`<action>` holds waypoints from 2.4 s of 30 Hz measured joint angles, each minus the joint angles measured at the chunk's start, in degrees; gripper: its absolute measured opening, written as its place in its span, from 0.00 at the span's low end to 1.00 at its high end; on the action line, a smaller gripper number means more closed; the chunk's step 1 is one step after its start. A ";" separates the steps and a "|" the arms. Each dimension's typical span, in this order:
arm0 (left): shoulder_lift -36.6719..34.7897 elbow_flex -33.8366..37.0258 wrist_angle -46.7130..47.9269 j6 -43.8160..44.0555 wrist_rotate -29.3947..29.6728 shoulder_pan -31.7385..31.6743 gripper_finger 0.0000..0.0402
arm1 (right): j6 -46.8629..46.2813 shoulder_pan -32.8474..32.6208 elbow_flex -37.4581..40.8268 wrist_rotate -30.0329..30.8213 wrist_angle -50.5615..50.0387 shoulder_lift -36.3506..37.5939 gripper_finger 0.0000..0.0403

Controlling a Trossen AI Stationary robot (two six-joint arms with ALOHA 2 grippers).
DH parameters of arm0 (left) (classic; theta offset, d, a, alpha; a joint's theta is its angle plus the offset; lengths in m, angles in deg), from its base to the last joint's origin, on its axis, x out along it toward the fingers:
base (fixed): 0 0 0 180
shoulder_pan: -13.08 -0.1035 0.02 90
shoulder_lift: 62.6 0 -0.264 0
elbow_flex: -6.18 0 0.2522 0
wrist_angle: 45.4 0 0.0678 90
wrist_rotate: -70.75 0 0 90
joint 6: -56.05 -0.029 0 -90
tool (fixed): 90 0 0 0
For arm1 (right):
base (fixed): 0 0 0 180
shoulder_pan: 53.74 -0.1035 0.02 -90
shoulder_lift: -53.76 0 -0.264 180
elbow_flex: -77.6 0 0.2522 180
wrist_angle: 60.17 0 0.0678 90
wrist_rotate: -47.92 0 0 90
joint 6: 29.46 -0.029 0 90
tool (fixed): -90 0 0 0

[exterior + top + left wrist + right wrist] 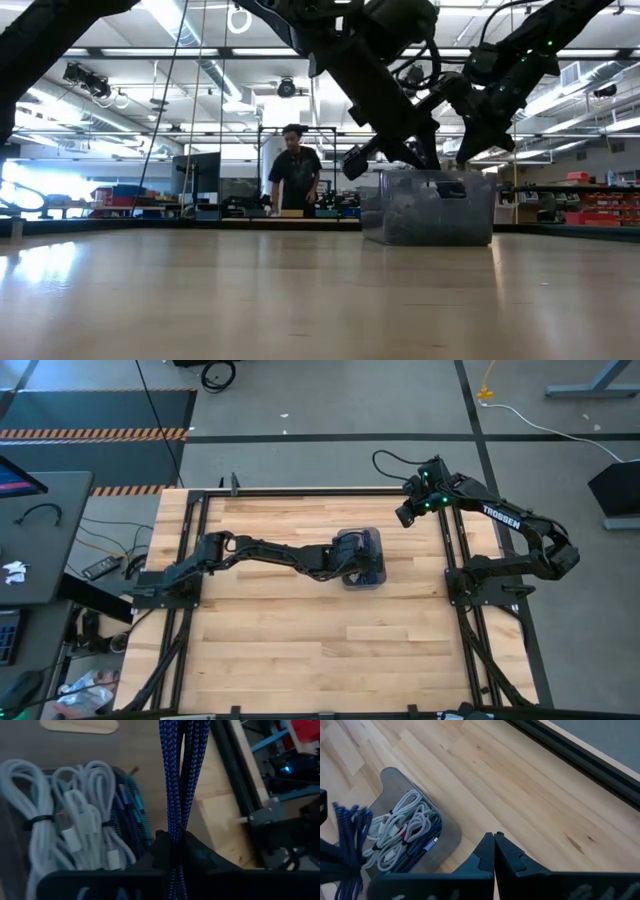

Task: Pick and place USB-C Cables
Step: Put the purple charger cable into the gray bin, then move the gray bin to the center of the table

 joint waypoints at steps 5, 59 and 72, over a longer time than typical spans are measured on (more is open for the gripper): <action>0.00 0.00 -1.26 0.40 0.03 -0.15 0.06 | 0.02 0.00 -0.01 0.02 0.07 0.00 0.00; 0.40 0.02 -34.77 -9.92 -24.65 -4.88 0.24 | 0.15 0.03 -0.02 -1.56 -1.13 0.00 0.00; -15.56 0.02 -52.48 -29.84 -44.77 -11.92 0.22 | -1.78 -1.73 -0.04 -1.97 -6.00 0.00 0.00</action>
